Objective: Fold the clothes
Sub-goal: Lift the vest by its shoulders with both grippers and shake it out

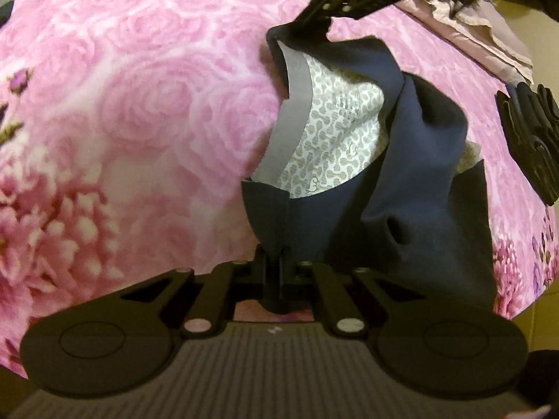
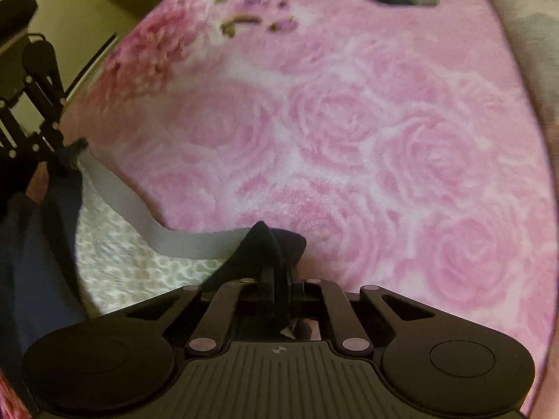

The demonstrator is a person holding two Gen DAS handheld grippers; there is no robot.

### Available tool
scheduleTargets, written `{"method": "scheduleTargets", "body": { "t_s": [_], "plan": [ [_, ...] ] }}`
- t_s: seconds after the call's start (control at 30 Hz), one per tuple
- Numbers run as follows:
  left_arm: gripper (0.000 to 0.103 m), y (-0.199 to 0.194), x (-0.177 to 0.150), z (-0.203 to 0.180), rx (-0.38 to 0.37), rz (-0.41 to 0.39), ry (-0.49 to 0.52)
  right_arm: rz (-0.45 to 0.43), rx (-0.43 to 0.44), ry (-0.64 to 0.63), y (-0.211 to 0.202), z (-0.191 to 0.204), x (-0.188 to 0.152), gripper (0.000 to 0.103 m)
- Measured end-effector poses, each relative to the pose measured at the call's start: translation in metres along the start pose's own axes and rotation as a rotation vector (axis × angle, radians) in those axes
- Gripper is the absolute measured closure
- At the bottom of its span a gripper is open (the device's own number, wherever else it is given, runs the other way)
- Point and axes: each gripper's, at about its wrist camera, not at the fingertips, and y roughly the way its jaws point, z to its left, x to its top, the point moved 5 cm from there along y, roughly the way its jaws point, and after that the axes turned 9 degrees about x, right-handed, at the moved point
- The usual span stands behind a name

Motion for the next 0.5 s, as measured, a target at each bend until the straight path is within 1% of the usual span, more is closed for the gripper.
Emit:
{"method": "scheduleTargets", "body": {
  "t_s": [0.17,0.23,0.33,0.4,0.5],
  "plan": [
    [0.099,-0.043,0.025,-0.007,0.031,-0.098,0.085,-0.104,-0.169,0.032,-0.063,0.034,-0.004,0.099],
    [0.099,-0.062,0.037,-0.012,0.053,-0.138,0.125,-0.135,-0.249,0.046,-0.089,0.05,-0.008,0.102],
    [0.099,-0.087,0.055,-0.02,0.116,-0.198,0.177,-0.192,-0.38,0.088,-0.129,0.07,-0.016,0.102],
    [0.1,-0.104,0.067,-0.02,0.155,-0.243,0.193,-0.254,-0.445,0.151,-0.158,0.078,-0.022,0.102],
    [0.1,-0.134,0.086,-0.016,0.206,-0.314,0.228,-0.301,-0.546,0.203,-0.187,0.095,-0.029,0.102]
  ]
}}
